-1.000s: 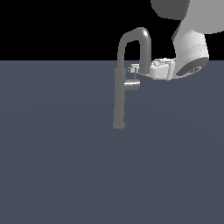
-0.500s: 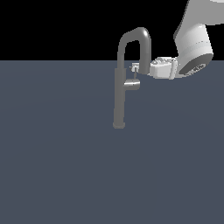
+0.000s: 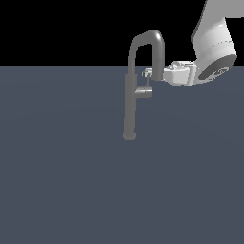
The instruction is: Turn on the faucet by rotating a designated handle.
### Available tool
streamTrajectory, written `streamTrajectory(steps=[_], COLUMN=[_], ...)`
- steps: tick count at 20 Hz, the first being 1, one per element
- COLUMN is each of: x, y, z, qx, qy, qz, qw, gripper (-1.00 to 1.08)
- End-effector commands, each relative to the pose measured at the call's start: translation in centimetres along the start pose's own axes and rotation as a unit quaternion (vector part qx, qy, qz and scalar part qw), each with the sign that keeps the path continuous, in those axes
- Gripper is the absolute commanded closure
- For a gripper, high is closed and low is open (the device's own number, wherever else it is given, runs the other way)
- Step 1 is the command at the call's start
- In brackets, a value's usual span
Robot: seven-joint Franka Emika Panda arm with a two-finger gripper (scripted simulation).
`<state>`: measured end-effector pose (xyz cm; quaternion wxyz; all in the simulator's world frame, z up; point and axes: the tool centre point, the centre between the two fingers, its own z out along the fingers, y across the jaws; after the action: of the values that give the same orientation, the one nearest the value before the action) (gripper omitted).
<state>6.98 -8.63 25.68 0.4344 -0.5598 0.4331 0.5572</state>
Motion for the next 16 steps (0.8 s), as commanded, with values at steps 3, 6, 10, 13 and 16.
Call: streamTrajectory(steps=[3,6,10,13,16], x=[0.0,-0.1,-0.1,-0.1,-0.3], y=[0.9,1.5,2.4,3.1,2.8], z=[0.0,0.0,0.0,0.0,0.0], qx=[-0.001,-0.001,-0.002,-0.002,0.000], qy=[-0.001,-0.001,-0.001,-0.001,0.001], qz=[0.001,0.001,0.000,0.000,-0.003], qw=[1.0000,1.0000,1.0000,1.0000,1.0000], gripper=[1.08,1.08,1.08,1.08,1.08])
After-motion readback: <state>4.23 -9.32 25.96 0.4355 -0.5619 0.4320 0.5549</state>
